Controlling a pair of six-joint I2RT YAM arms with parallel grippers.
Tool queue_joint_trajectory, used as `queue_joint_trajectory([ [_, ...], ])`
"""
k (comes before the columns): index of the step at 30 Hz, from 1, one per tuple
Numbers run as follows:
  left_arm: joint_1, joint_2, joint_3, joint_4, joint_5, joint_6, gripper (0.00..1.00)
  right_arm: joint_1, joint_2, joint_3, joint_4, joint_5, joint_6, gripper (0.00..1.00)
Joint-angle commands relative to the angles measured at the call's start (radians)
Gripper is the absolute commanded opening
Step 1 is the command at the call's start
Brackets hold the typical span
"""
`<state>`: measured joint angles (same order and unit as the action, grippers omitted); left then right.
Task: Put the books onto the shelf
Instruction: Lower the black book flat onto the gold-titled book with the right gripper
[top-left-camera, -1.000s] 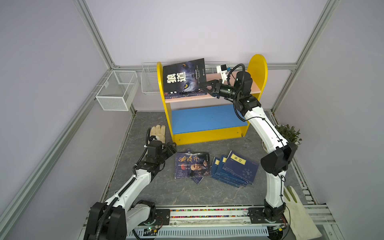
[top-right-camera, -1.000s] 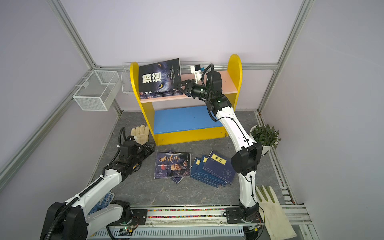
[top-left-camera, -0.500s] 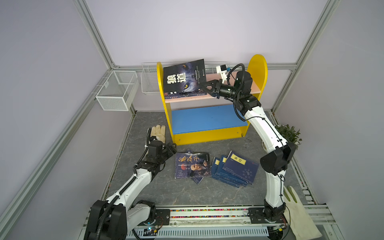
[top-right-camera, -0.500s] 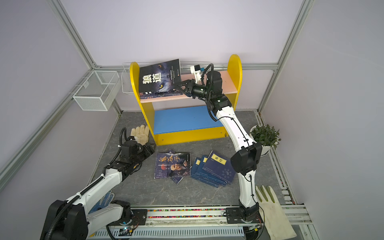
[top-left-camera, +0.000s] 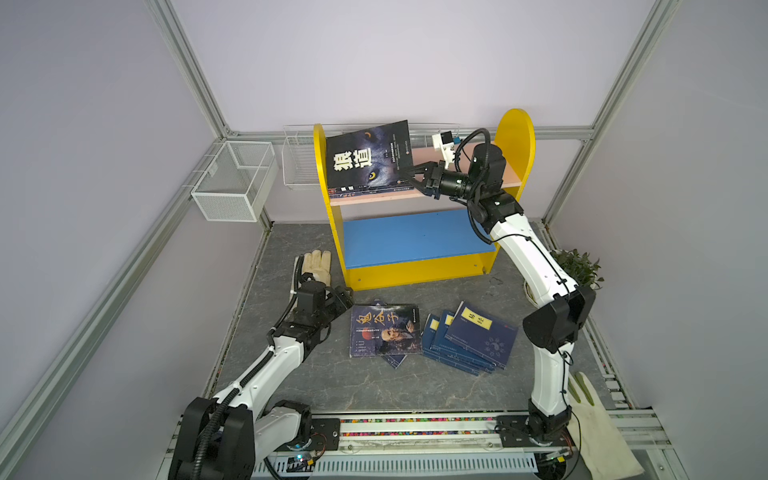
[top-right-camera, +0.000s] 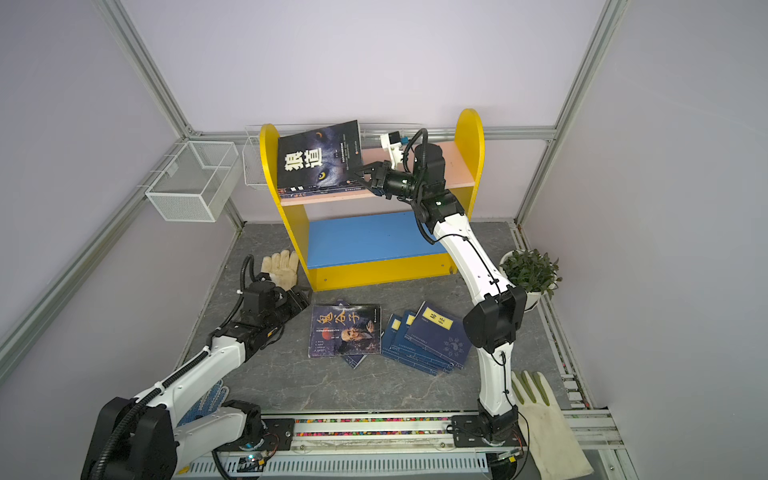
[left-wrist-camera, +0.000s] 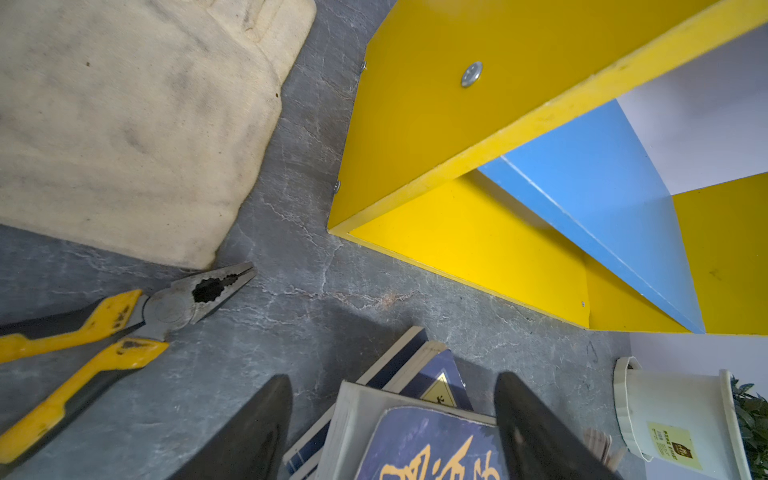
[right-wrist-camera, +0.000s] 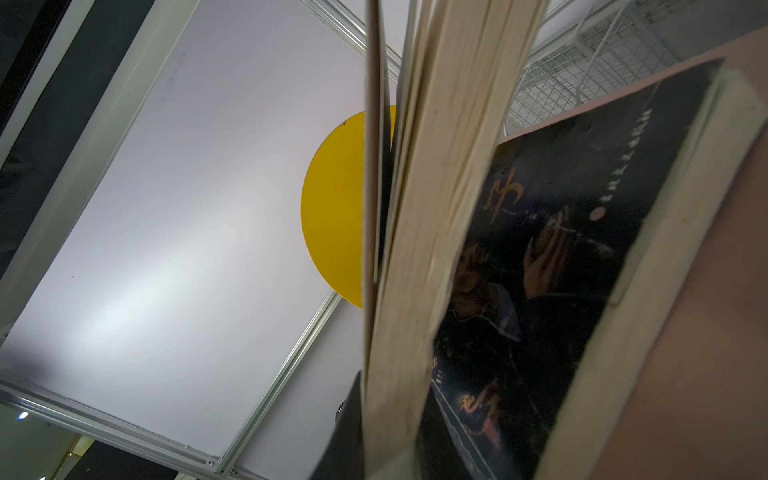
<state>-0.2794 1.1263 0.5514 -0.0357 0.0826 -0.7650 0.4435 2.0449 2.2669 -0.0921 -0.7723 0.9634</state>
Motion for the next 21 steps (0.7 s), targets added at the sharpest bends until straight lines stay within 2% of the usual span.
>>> queue_joint_trajectory([
  [1, 0.002, 0.007, 0.024, 0.0, -0.007, 0.011, 0.77, 0.026, -0.002, 0.044, -0.108, 0.025, -0.088, 0.31],
  [4, 0.003, 0.003, 0.022, -0.001, -0.01, 0.012, 0.77, 0.036, 0.008, 0.105, -0.268, 0.11, -0.201, 0.5],
  [9, 0.002, 0.003, 0.022, -0.001, -0.011, 0.011, 0.77, 0.059, 0.017, 0.176, -0.468, 0.278, -0.367, 0.74],
  [13, 0.002, 0.004, 0.022, -0.001, -0.012, 0.012, 0.76, 0.085, 0.033, 0.23, -0.584, 0.416, -0.469, 0.79],
  [21, 0.003, -0.007, 0.016, 0.0, -0.017, 0.01, 0.76, 0.119, 0.055, 0.295, -0.673, 0.658, -0.605, 0.78],
])
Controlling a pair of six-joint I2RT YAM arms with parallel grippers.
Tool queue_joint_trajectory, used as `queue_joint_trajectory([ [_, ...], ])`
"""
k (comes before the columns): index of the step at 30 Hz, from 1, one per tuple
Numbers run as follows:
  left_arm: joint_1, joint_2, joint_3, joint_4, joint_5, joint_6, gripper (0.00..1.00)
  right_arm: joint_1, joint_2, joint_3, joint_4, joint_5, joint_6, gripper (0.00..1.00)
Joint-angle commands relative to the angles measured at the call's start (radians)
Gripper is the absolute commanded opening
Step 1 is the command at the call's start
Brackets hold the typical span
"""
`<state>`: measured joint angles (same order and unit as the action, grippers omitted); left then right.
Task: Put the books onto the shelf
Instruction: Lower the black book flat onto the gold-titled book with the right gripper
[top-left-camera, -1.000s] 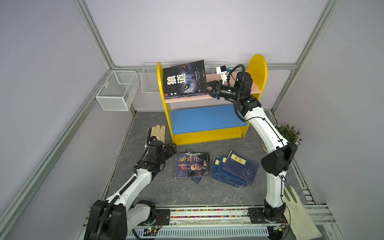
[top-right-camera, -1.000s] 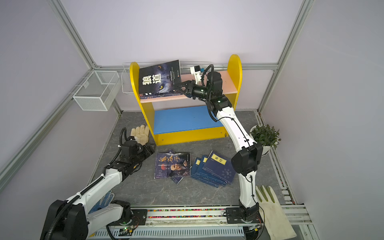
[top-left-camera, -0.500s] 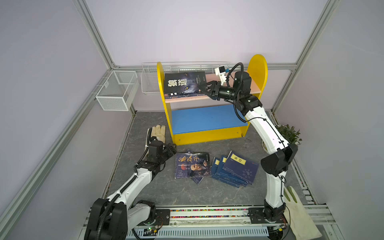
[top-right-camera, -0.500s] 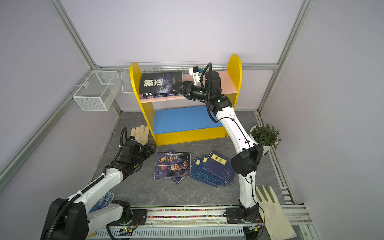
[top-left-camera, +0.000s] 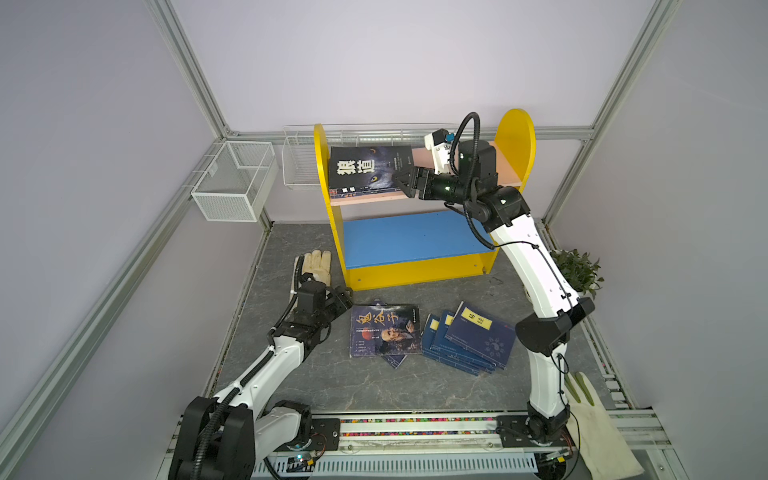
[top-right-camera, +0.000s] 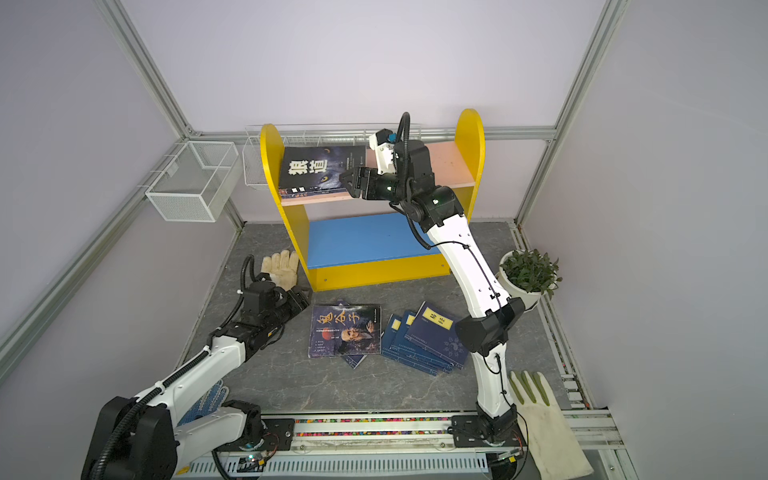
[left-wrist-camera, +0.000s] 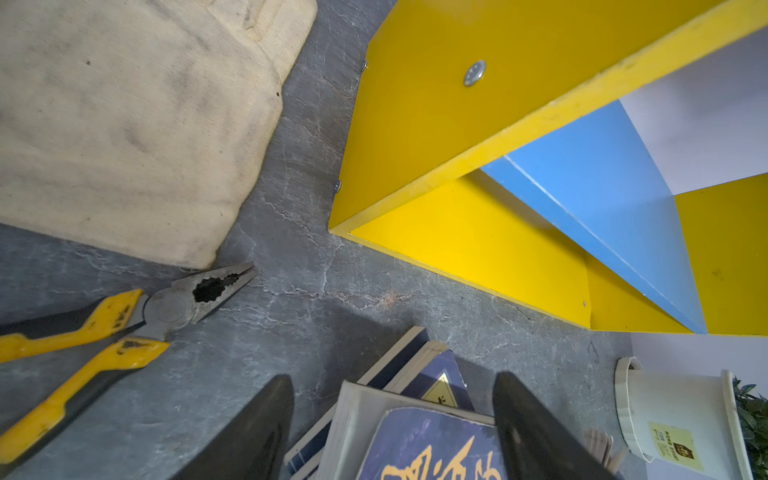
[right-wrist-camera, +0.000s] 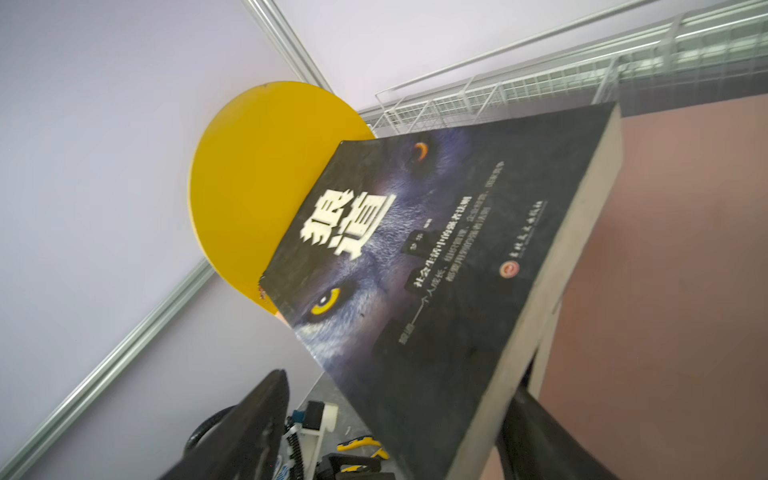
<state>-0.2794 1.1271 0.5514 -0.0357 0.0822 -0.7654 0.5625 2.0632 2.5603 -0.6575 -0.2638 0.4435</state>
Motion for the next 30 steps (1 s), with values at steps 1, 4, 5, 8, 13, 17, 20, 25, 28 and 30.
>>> queue_joint_trajectory([
  [1, 0.002, -0.011, 0.016, -0.001, -0.018, 0.011, 0.76, 0.002, 0.038, 0.004, -0.109, 0.173, -0.096, 0.78],
  [4, 0.003, -0.012, 0.015, -0.001, -0.021, 0.011, 0.76, 0.005, 0.049, 0.009, -0.108, 0.205, -0.115, 0.78],
  [5, 0.002, -0.012, 0.015, -0.002, -0.021, 0.011, 0.76, 0.005, 0.052, 0.013, -0.108, 0.207, -0.116, 0.77],
  [8, 0.003, -0.013, 0.015, -0.003, -0.022, 0.011, 0.76, 0.007, 0.061, 0.013, -0.101, 0.2, -0.115, 0.76],
  [13, 0.002, -0.002, 0.02, -0.001, -0.018, 0.012, 0.76, 0.007, 0.067, 0.014, -0.065, 0.163, -0.101, 0.67],
  [17, 0.003, 0.006, 0.024, -0.003, -0.013, 0.014, 0.76, 0.007, 0.074, 0.012, -0.014, 0.116, -0.091, 0.45],
  [20, 0.002, 0.003, 0.024, -0.003, -0.015, 0.013, 0.76, 0.007, 0.084, 0.012, 0.034, 0.065, -0.084, 0.39],
  [25, 0.002, -0.004, 0.019, -0.002, -0.016, 0.013, 0.76, 0.012, 0.1, 0.012, 0.066, 0.009, -0.091, 0.4],
  [28, 0.002, -0.005, 0.018, 0.0, -0.014, 0.015, 0.76, 0.019, 0.102, 0.011, 0.067, 0.021, -0.102, 0.4],
  [30, 0.002, -0.004, 0.018, 0.002, -0.012, 0.017, 0.76, 0.026, 0.1, 0.008, 0.068, 0.064, -0.112, 0.39],
])
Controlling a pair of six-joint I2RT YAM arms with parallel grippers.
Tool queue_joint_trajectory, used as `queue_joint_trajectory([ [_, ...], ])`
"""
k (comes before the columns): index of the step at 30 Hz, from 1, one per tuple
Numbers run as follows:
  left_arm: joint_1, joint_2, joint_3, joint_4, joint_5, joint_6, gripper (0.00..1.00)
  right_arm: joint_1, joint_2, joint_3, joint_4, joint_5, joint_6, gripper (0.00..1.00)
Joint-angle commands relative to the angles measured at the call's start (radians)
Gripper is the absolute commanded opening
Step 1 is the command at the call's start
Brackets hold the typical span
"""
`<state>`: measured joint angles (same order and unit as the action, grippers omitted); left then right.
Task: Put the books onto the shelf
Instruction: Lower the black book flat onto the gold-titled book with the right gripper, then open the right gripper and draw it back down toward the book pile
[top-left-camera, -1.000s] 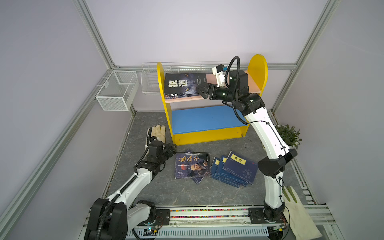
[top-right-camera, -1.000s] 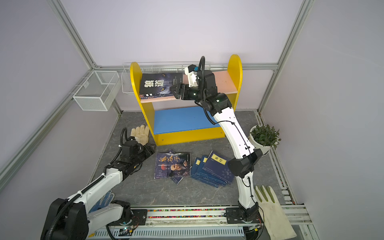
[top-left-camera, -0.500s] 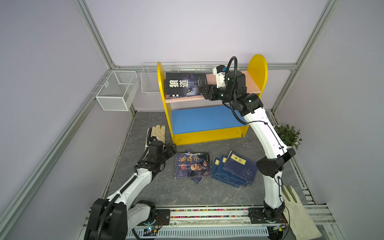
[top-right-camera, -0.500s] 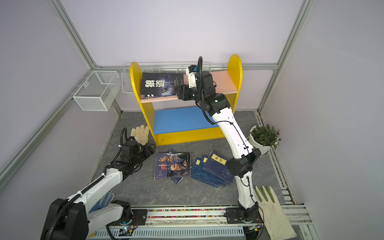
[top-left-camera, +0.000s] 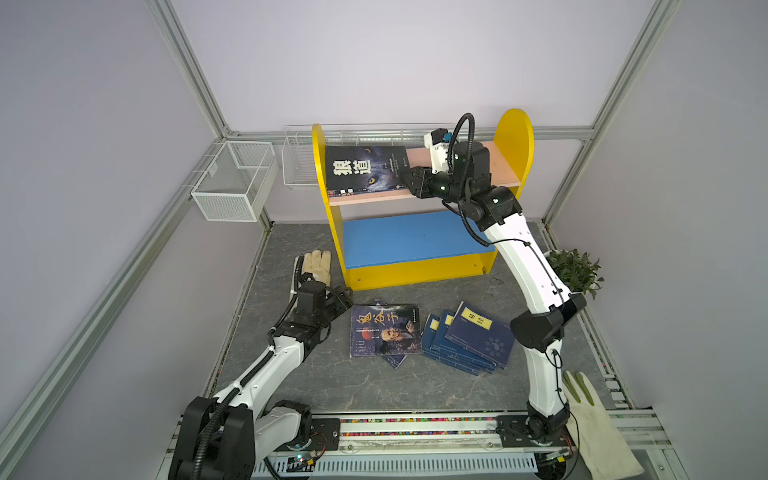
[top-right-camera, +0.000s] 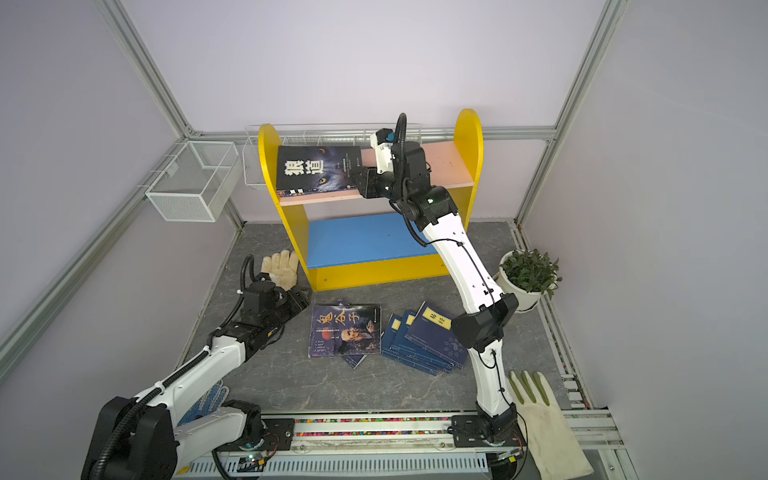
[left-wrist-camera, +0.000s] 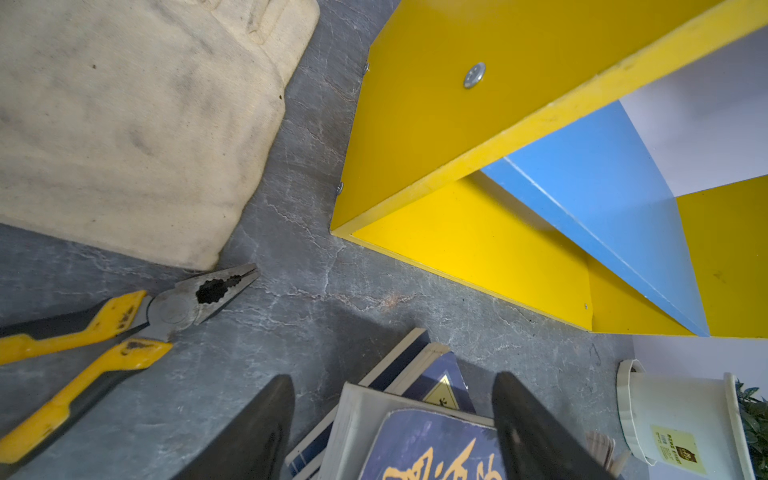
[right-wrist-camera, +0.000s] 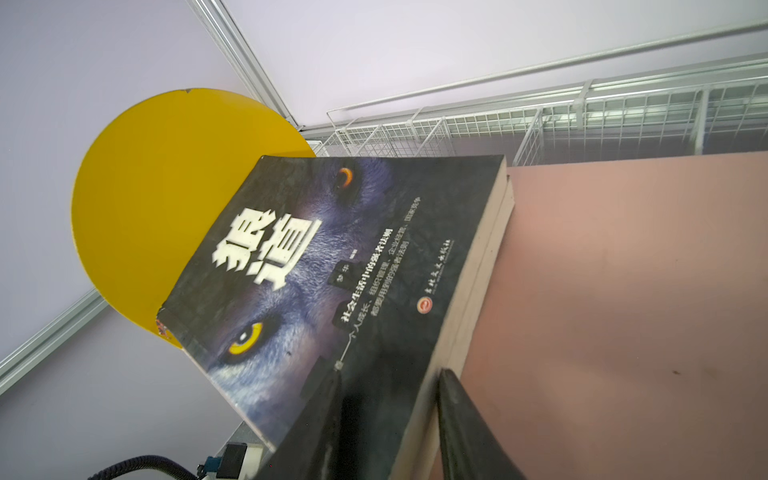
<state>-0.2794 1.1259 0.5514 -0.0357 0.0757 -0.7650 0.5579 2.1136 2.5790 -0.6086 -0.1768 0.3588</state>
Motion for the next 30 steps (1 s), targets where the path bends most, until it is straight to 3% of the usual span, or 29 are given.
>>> queue_joint_trajectory([
  [1, 0.002, -0.004, 0.018, 0.003, -0.005, 0.016, 0.76, 0.034, 0.049, -0.01, 0.019, 0.001, -0.031, 0.39],
  [7, 0.002, -0.012, 0.013, 0.003, -0.007, 0.016, 0.76, 0.047, 0.009, -0.066, 0.03, 0.1, -0.096, 0.7],
  [11, 0.003, -0.021, 0.008, 0.006, -0.009, 0.018, 0.76, 0.037, -0.068, -0.167, 0.084, 0.059, -0.157, 0.8],
  [19, 0.002, -0.009, 0.007, 0.021, 0.007, 0.025, 0.76, -0.016, -0.103, -0.222, -0.012, -0.135, -0.295, 0.82],
  [25, 0.002, -0.007, 0.005, 0.03, 0.012, 0.029, 0.76, -0.025, -0.063, -0.143, -0.171, -0.137, -0.431, 0.82],
  [30, 0.003, -0.008, 0.004, 0.028, 0.012, 0.029, 0.76, -0.029, -0.03, -0.106, -0.193, -0.093, -0.435, 0.8],
])
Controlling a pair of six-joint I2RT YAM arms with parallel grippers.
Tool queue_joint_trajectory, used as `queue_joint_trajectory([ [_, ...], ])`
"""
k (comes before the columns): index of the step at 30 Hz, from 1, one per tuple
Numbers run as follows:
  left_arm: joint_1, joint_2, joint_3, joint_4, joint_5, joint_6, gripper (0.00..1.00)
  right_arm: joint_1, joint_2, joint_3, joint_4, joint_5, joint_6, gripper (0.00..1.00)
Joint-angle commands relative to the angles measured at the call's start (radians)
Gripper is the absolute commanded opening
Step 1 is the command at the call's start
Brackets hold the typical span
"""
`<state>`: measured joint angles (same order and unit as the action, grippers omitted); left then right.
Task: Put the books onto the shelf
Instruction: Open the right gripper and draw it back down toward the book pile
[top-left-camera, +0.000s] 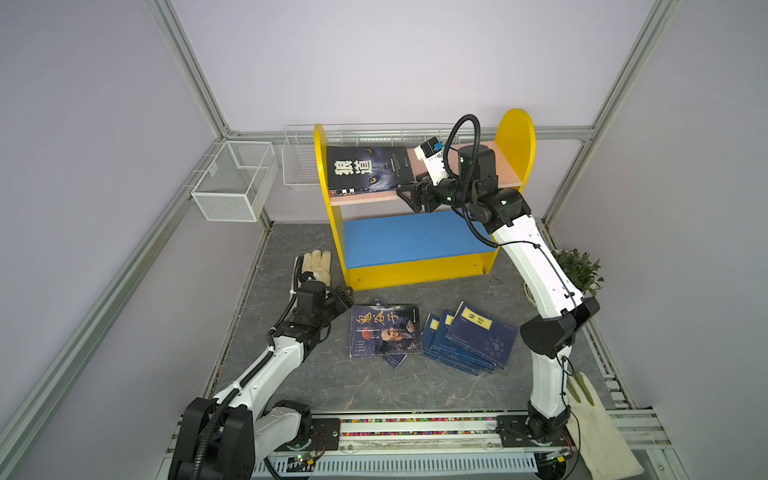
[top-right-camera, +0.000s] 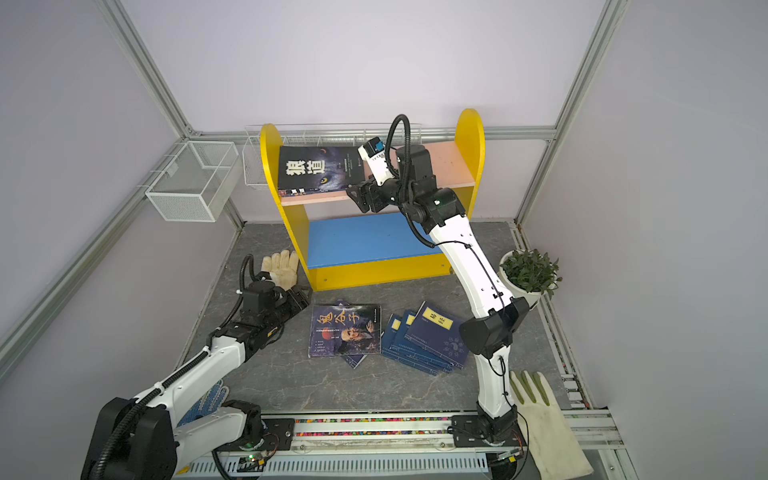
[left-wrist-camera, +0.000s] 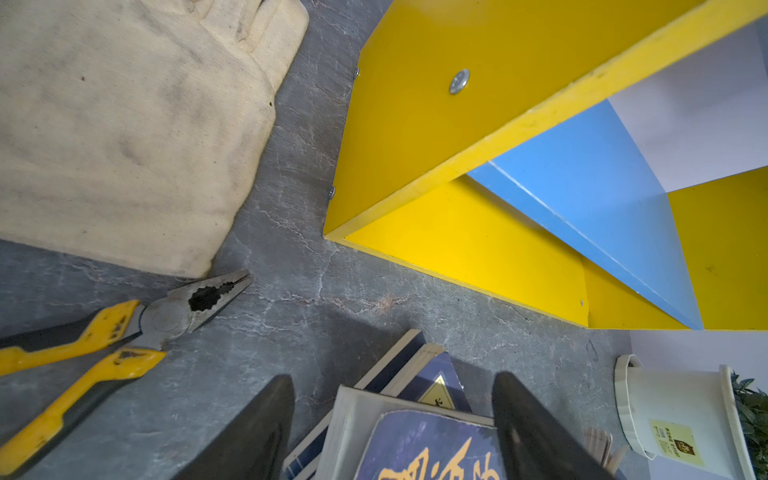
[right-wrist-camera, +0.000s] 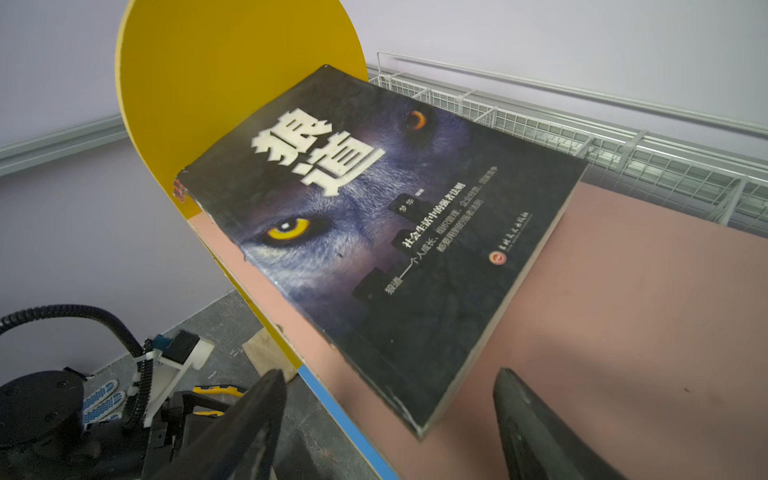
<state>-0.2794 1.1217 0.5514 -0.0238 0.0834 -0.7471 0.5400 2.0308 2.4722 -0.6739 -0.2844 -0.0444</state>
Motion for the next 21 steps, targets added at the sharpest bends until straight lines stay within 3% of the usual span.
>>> queue_joint_trajectory([
  [1, 0.002, -0.004, 0.004, 0.017, 0.003, 0.01, 0.76, -0.011, 0.058, 0.001, -0.12, 0.008, -0.027, 0.79],
  [7, 0.002, -0.014, 0.001, 0.016, 0.0, 0.01, 0.76, -0.011, 0.075, 0.002, -0.074, -0.054, -0.005, 0.71],
  [15, 0.002, -0.014, -0.002, 0.018, 0.001, 0.015, 0.76, -0.001, 0.075, 0.001, -0.053, -0.125, 0.005, 0.47],
  [21, 0.003, -0.007, -0.001, 0.023, 0.004, 0.017, 0.76, 0.015, 0.065, -0.011, -0.058, -0.14, 0.0, 0.37],
])
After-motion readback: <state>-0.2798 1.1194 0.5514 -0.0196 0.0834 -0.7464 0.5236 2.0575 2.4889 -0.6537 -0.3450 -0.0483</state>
